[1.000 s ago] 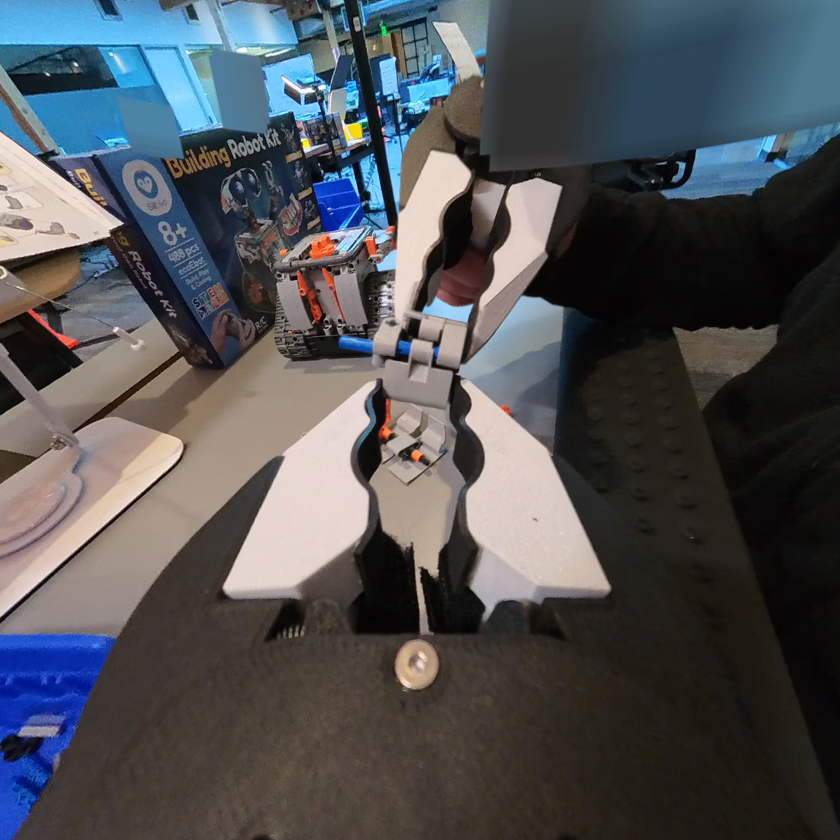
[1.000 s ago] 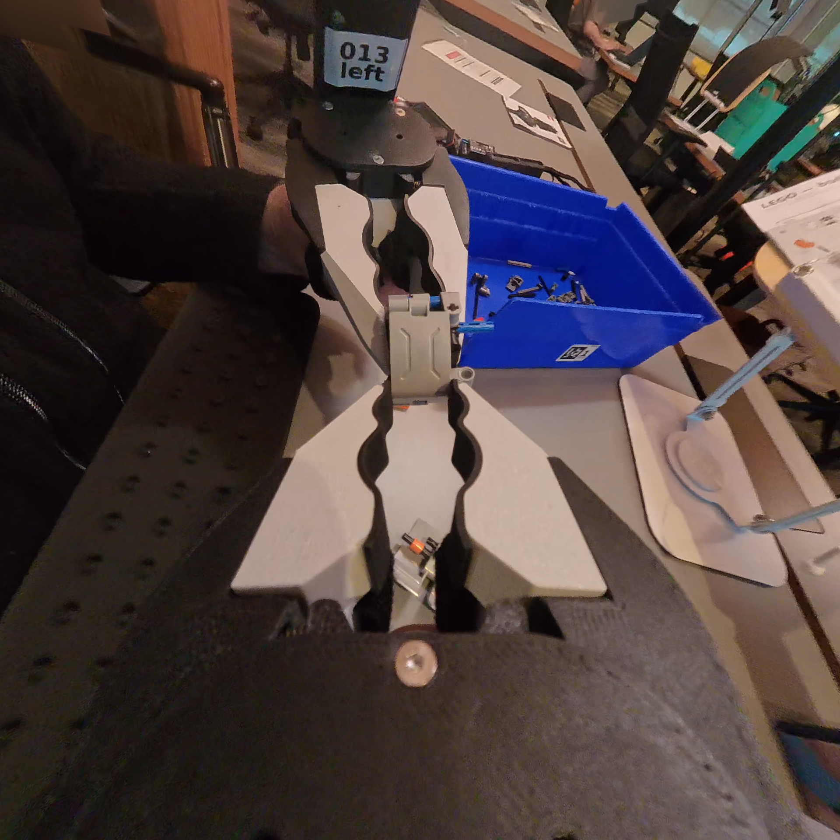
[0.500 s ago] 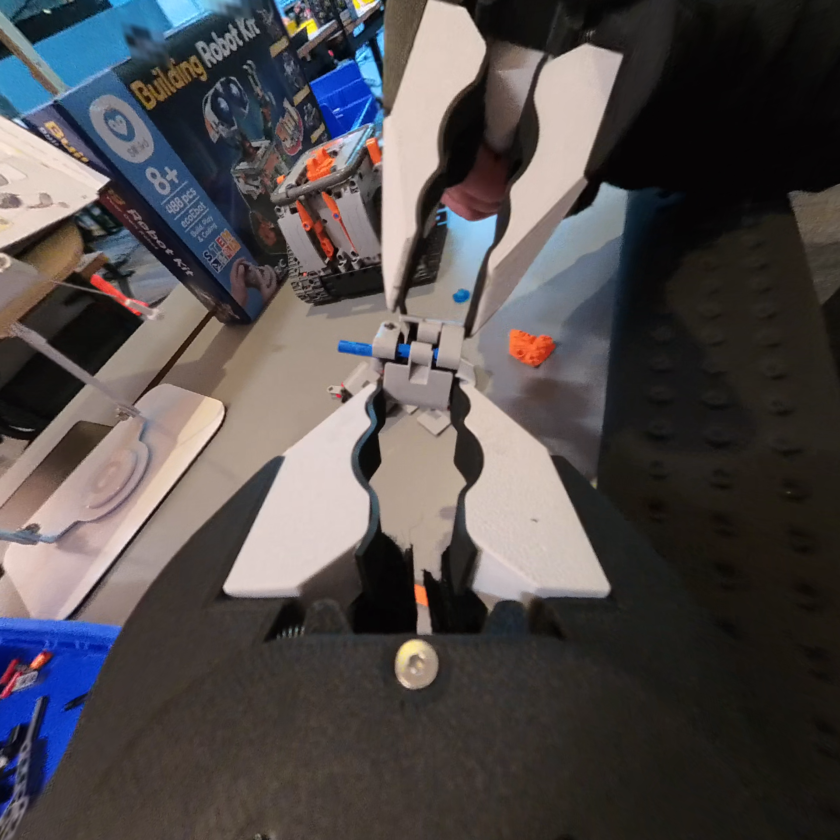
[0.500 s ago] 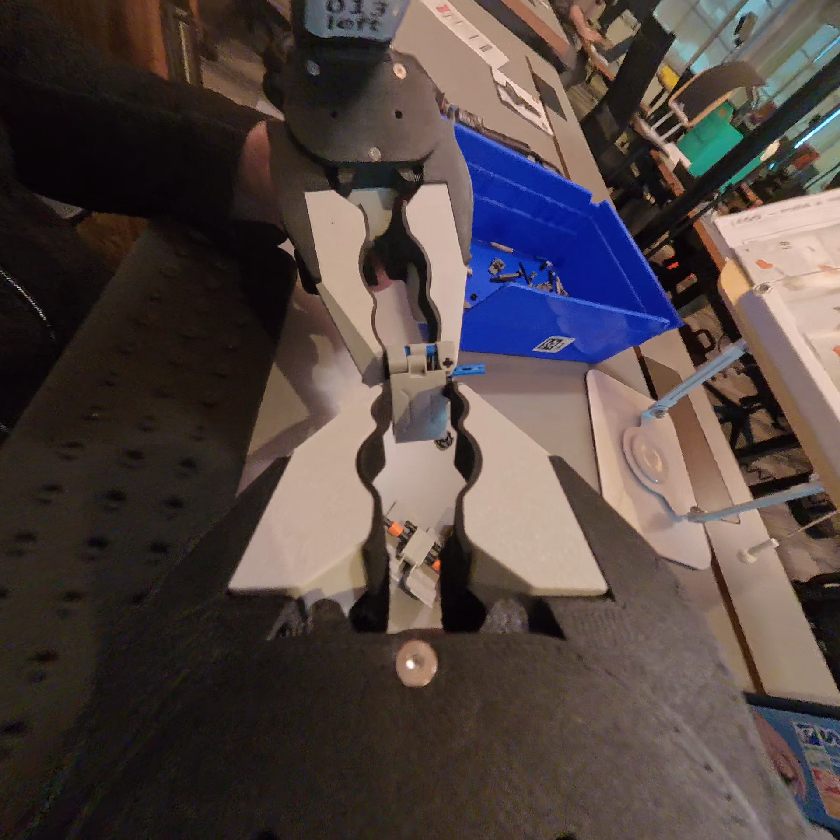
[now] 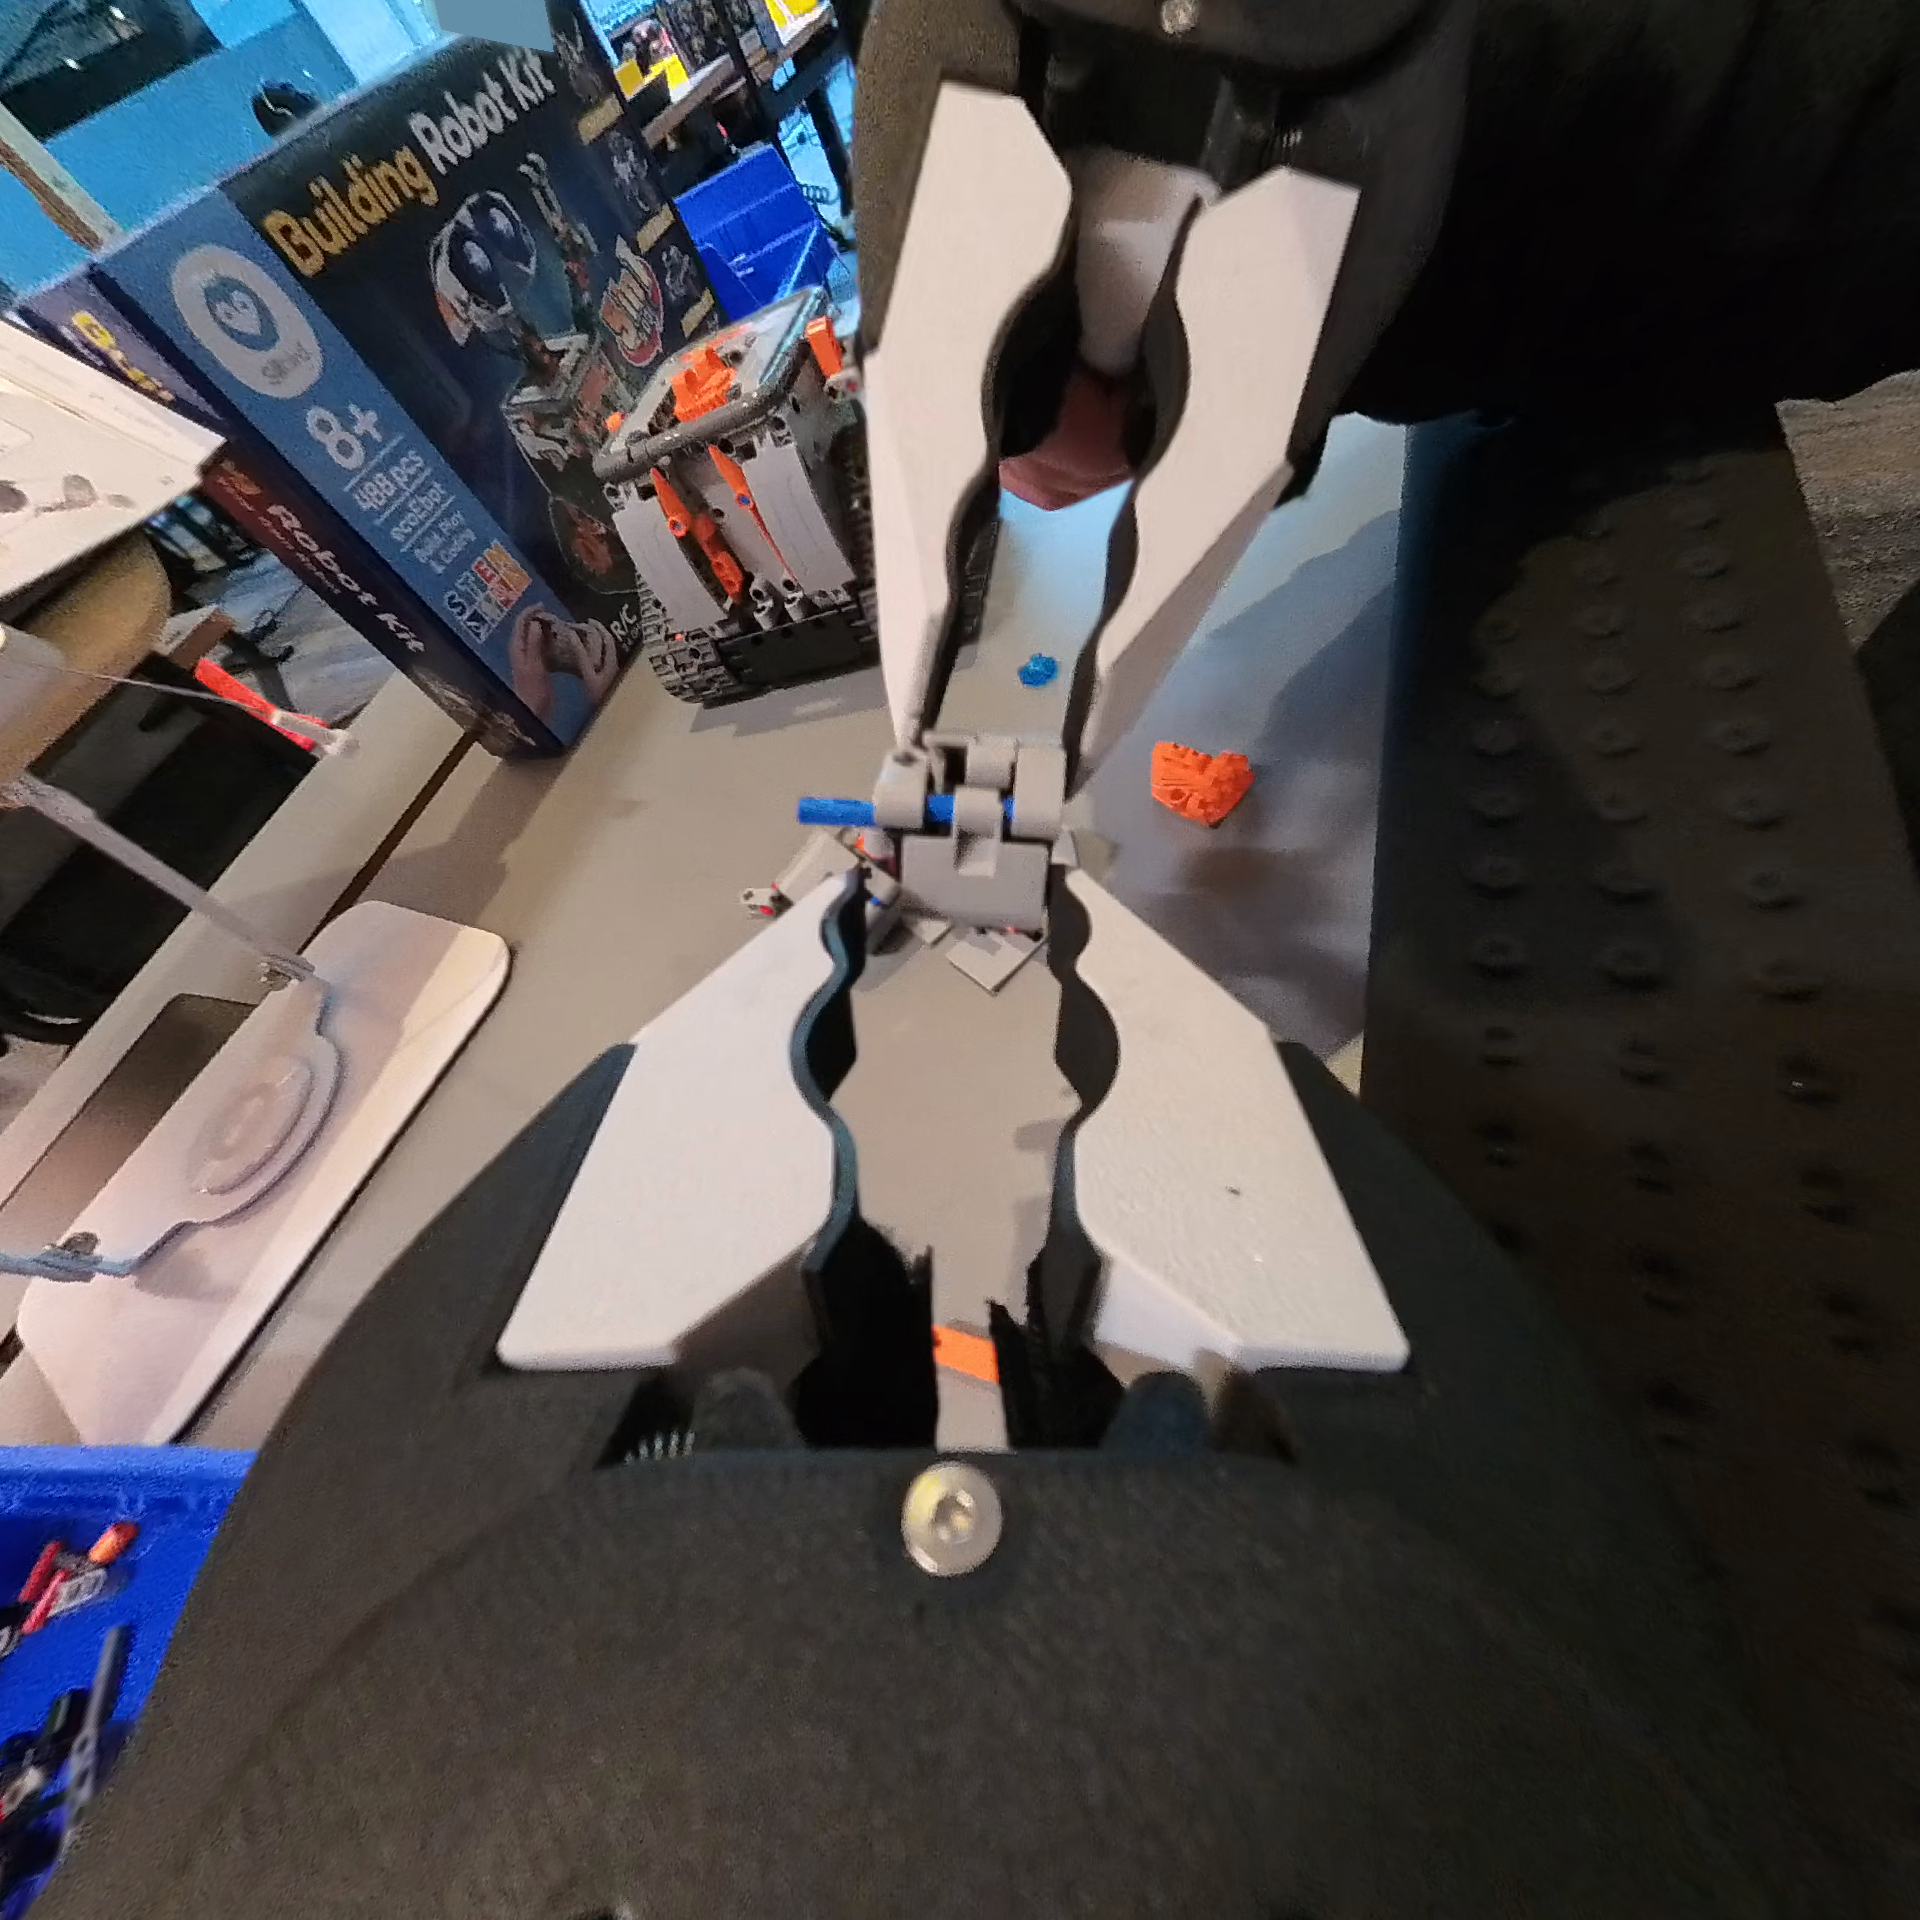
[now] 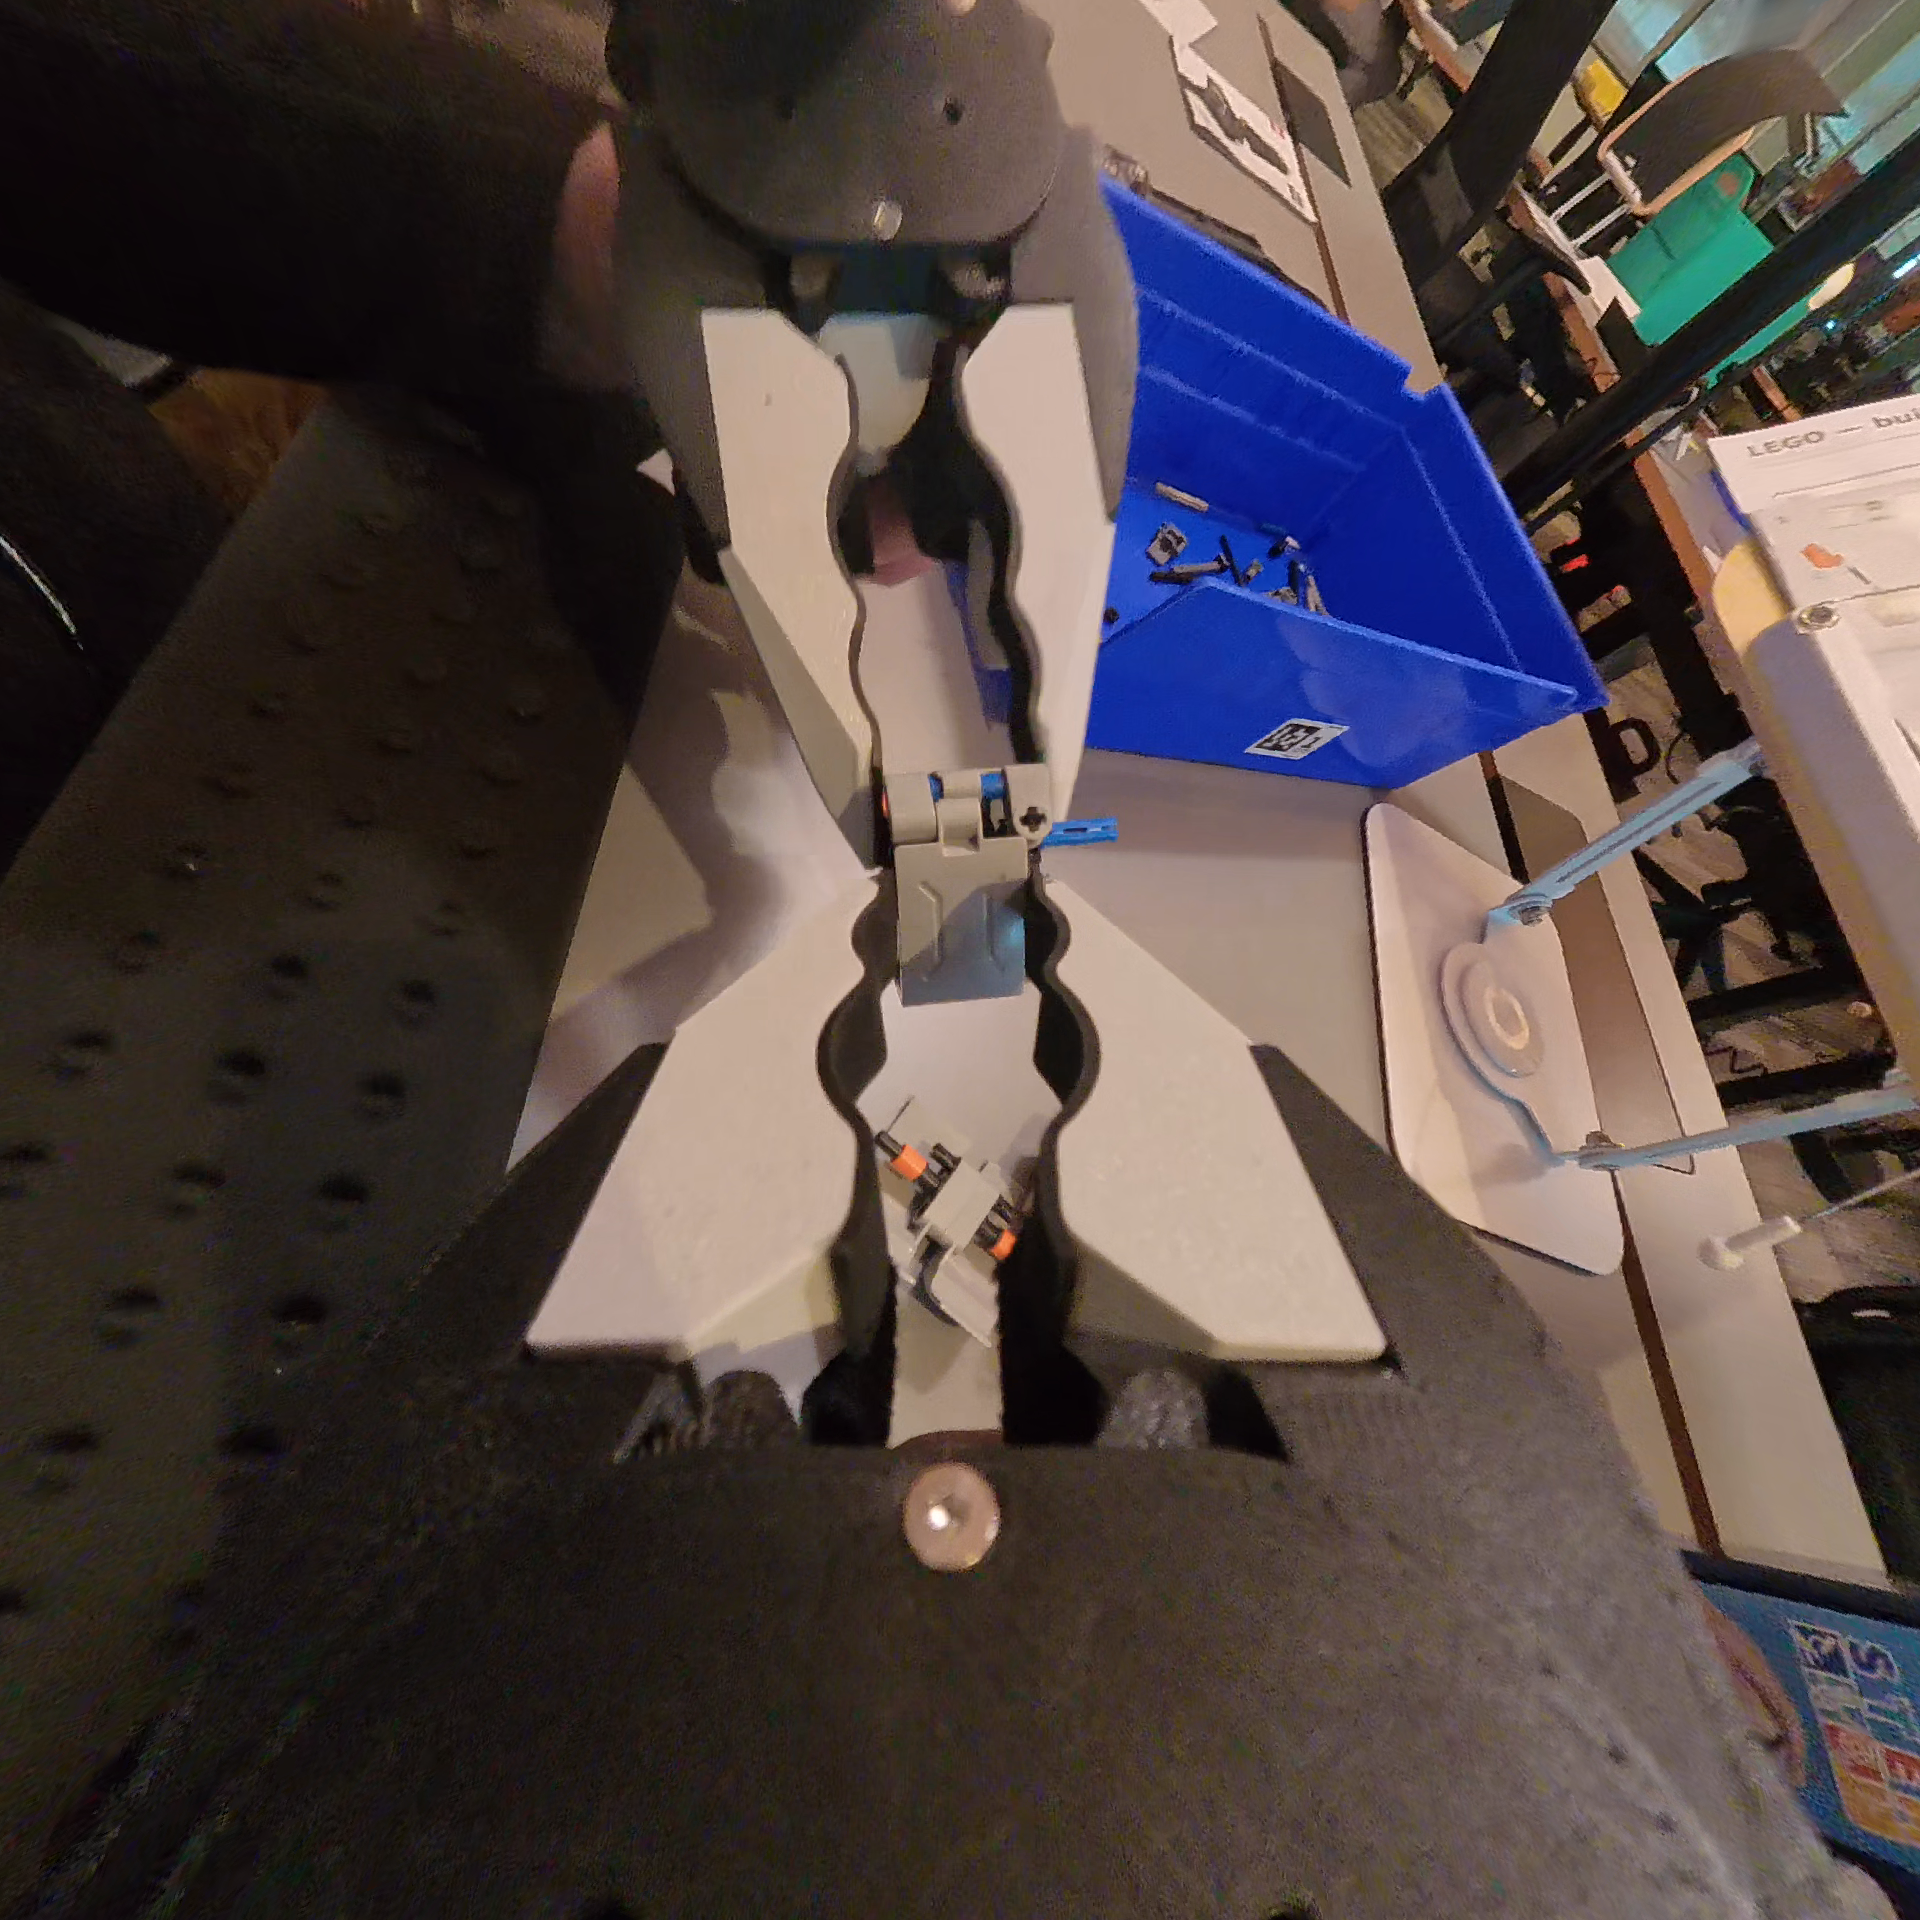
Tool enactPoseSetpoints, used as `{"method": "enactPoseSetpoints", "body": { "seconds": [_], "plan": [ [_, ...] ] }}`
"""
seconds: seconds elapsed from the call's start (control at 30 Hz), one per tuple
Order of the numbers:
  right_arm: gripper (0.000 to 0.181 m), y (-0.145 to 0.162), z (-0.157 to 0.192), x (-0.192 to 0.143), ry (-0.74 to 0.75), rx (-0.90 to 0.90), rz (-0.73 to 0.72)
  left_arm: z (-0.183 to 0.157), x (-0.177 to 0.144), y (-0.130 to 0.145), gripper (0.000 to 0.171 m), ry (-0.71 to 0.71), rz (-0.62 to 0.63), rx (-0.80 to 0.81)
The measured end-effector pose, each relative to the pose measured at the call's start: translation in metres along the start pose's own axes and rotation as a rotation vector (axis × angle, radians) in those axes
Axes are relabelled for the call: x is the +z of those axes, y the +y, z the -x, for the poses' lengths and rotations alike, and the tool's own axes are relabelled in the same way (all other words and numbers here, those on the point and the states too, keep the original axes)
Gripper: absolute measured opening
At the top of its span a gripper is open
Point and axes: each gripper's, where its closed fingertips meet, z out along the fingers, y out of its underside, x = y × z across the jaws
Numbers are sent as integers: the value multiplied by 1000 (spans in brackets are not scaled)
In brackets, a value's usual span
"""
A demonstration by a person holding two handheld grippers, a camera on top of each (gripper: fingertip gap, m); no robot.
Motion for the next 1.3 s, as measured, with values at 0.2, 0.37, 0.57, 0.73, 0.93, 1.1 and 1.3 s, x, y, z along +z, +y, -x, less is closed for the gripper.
{"method": "enactPoseSetpoints", "body": {
  "seconds": [0.2,0.37,0.57,0.73,0.93,1.1,1.3],
  "plan": [
    [21,8,3,6,-15,21,27,-6,2,2,42,7,29,3],
    [21,16,10,12,-45,64,40,-9,8,13,30,-29,73,29],
    [21,27,12,11,-17,-12,110,-12,-5,9,26,68,14,-91],
    [21,35,26,22,1,-167,226,-7,-2,21,20,59,112,-137],
    [21,44,36,31,9,-266,326,-20,9,39,9,70,235,-96],
    [21,45,44,37,-10,-266,351,-26,9,45,12,90,268,-84],
    [21,46,49,42,-26,-266,361,-33,12,57,6,114,321,-59]
  ]
}}
